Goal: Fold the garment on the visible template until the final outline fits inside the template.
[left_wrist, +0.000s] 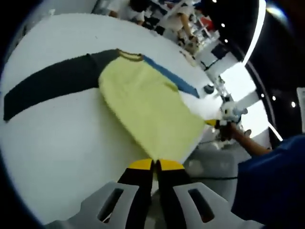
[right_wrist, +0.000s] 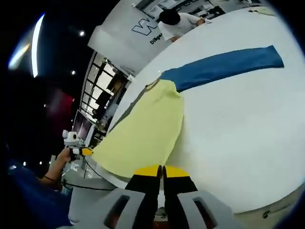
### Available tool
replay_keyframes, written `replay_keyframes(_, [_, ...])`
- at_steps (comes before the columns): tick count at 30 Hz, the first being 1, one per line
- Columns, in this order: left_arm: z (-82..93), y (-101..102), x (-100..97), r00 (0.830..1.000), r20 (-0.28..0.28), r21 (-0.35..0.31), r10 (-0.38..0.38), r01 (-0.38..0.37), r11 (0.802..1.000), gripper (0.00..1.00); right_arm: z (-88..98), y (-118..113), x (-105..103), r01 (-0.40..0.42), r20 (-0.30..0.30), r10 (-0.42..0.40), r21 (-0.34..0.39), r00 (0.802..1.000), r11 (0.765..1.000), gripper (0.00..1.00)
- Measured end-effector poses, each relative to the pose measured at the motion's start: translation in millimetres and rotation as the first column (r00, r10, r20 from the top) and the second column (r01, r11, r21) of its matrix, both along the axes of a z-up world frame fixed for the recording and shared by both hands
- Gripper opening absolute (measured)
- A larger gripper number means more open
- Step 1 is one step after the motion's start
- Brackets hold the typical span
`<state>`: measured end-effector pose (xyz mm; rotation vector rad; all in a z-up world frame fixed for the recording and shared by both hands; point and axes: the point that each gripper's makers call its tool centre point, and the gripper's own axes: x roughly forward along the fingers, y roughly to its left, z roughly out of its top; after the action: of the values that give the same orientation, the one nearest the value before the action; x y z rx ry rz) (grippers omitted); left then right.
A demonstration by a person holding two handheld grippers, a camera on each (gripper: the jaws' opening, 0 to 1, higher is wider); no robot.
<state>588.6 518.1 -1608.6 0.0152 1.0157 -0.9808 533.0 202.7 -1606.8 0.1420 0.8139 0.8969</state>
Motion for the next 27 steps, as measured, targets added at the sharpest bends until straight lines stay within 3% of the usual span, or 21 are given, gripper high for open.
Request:
replay_keyframes(1, [26.7, -7.0, 11.1, 0.996, -0.066, -0.066, 0.067, -0.071, 0.995, 0.01, -2.3, 1.5, 1.6, 0.019, 0.003, -0.019, 0.011, 1.000, 1.000, 0.00])
replay_keyframes(4, [36.4, -8.1, 17.8, 0.994, -0.076, -0.090, 0.081, -0.087, 0.992, 0.01, -5.4, 1.0, 3.8, 0.044, -0.002, -0.044, 0.022, 0.999, 0.999, 0.00])
replay_keyframes(6, [41.6, -6.0, 23.7, 0.994, -0.070, -0.083, 0.082, -0.088, 0.993, 0.01, -16.8, -0.9, 10.3, 0.139, -0.040, -0.137, 0.064, 0.990, 0.988, 0.00])
replay_keyframes(7, [43.3, -5.5, 24.6, 0.996, -0.053, -0.083, 0.077, -0.081, 0.993, 0.01, -32.0, -8.8, 13.2, 0.226, -0.102, -0.221, 0.036, 0.970, 0.974, 0.00])
replay_keyframes(9, [43.6, -5.4, 23.1, 0.994, -0.069, -0.090, 0.080, -0.087, 0.992, 0.01, -36.5, -6.9, 19.4, 0.275, -0.100, -0.267, 0.075, 0.959, 0.959, 0.00])
replay_keyframes(12, [47.2, -5.9, 22.1, 0.994, -0.063, -0.095, 0.084, -0.090, 0.991, 0.01, -40.5, -3.8, 21.4, 0.365, -0.186, -0.340, 0.127, 0.922, 0.922, 0.00])
replay_keyframes(16, [55.9, -7.3, 24.8, 0.995, -0.046, -0.120, 0.093, -0.098, 0.988, 0.01, -63.2, -7.6, 20.1, 0.395, -0.240, -0.373, 0.052, 0.896, 0.917, 0.00])
replay_keyframes(22, [52.1, -7.8, 23.2, 0.995, -0.044, -0.108, 0.090, -0.094, 0.990, 0.02, -72.7, -7.1, 25.6, 0.415, -0.255, -0.399, 0.009, 0.881, 0.910, 0.00])
replay_keyframes(27, [42.7, -0.9, 18.6, 0.993, -0.060, -0.089, 0.102, -0.107, 0.990, 0.05, -67.5, -15.5, 28.6, 0.446, -0.268, -0.422, 0.031, 0.866, 0.895, 0.12])
